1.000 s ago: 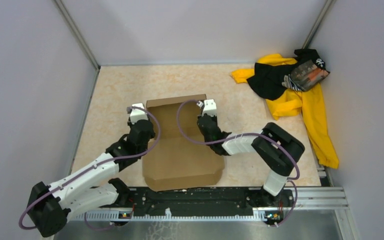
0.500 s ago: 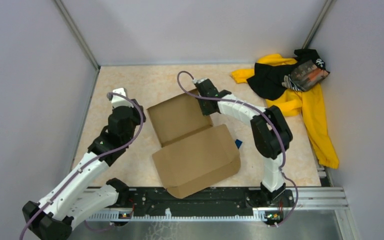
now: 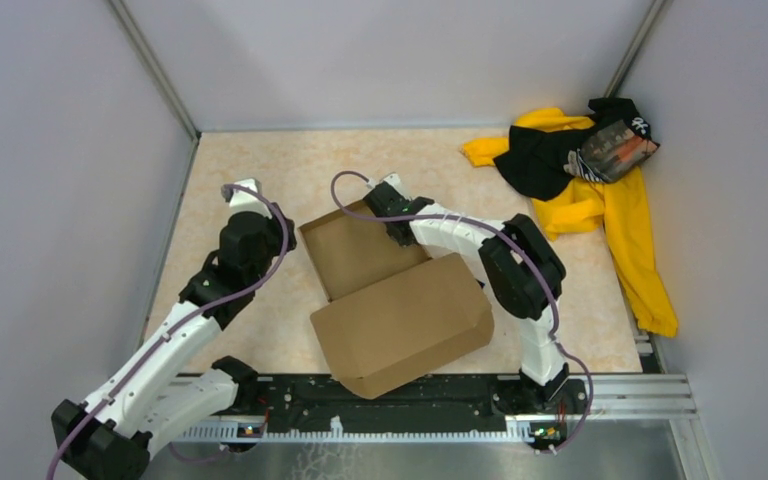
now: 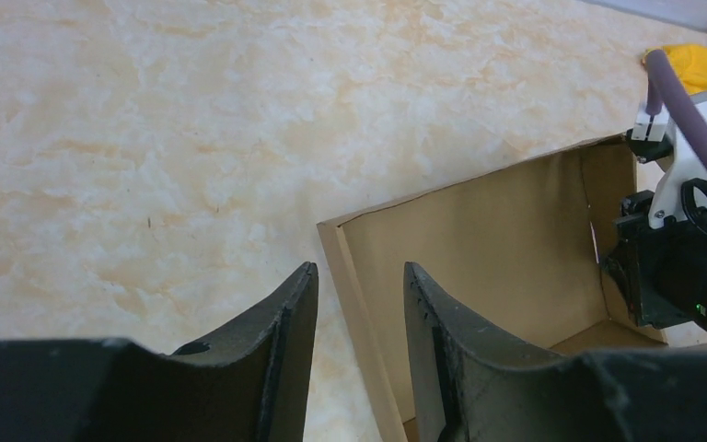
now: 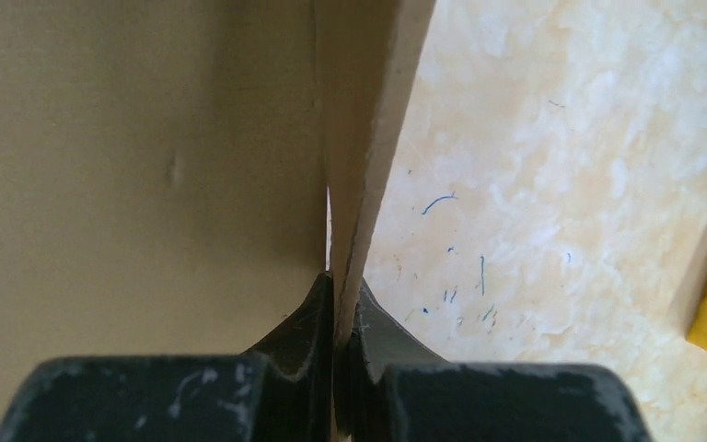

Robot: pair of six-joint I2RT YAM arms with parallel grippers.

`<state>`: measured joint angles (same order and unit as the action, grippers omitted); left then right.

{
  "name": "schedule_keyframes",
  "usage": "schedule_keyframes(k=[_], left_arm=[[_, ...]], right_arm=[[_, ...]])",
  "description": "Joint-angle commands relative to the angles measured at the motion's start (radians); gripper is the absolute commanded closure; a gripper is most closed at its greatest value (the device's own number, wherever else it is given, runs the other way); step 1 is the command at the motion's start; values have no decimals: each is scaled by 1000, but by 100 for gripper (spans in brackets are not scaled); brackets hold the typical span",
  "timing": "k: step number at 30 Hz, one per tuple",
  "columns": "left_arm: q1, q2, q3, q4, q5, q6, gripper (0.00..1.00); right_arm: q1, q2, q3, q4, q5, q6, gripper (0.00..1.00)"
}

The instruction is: Fold the paper box

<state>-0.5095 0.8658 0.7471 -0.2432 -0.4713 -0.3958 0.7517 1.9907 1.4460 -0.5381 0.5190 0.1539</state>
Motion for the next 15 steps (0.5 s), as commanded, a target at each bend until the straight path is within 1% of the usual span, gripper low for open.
schedule_keyframes(k=[1,5,10,15], left_arm=[[7,-2,-15,29,43,-12,54],[8,5,-19,38,51,-10,54],[9,10,-25,45,54,-11,54],[11,11,-26,44,54,-11,54]], right_arm=[[27,12,-65,94,230,-15,100],[47,25,-91,135,293,-25,100],[54,28,-127,188,326,-34,100],[61,52,-146,190,368,7,100]])
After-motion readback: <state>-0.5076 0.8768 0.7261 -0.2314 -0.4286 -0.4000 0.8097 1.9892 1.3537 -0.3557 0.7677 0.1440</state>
